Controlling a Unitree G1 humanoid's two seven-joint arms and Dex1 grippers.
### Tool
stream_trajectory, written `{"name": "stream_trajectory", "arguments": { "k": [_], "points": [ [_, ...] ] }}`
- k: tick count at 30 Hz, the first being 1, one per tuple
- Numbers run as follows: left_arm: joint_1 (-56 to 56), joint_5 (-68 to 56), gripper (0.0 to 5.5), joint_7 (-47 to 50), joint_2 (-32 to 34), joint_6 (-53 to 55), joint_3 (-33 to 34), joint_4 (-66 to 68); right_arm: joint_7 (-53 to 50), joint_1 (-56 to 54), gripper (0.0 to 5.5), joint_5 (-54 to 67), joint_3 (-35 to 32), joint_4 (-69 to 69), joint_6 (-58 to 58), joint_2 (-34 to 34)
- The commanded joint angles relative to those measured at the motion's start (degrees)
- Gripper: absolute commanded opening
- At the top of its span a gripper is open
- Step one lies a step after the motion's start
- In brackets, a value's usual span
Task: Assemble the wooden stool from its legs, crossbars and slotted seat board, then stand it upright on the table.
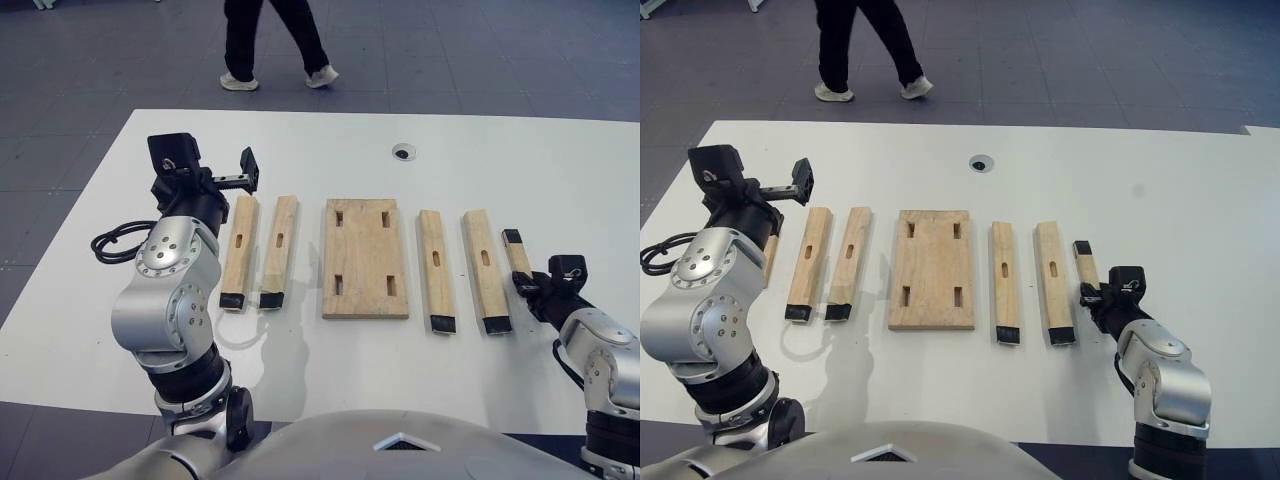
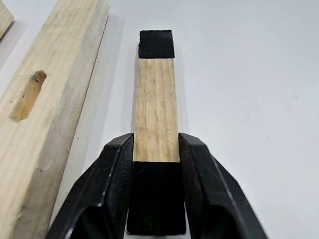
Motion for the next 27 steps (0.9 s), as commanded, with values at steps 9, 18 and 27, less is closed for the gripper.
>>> {"name": "stream_trajectory", "arguments": {
  "k": [9, 18, 27],
  "points": [
    [-7.89, -3.56, 5.42, -3.70, 2.62, 2.16, 5.03, 9.39, -6.50, -21.30, 1.29, -2.60, -5.03, 12.76, -5.35, -5.23],
    [-22.31, -28.40, 5.42, -16.96, 0.39, 15.24, 18.01, 18.11, -3.38, -45.20, 1.29, 6.66, 6.65, 1.22, -0.99, 5.66],
    [-33.40, -44.07, 5.42, -9.82, -4.92, 25.08, 34.47, 28.74, -1.15, -47.96, 1.29, 11.72, 13.98, -3.41, 1.36, 12.58]
  ]
}}
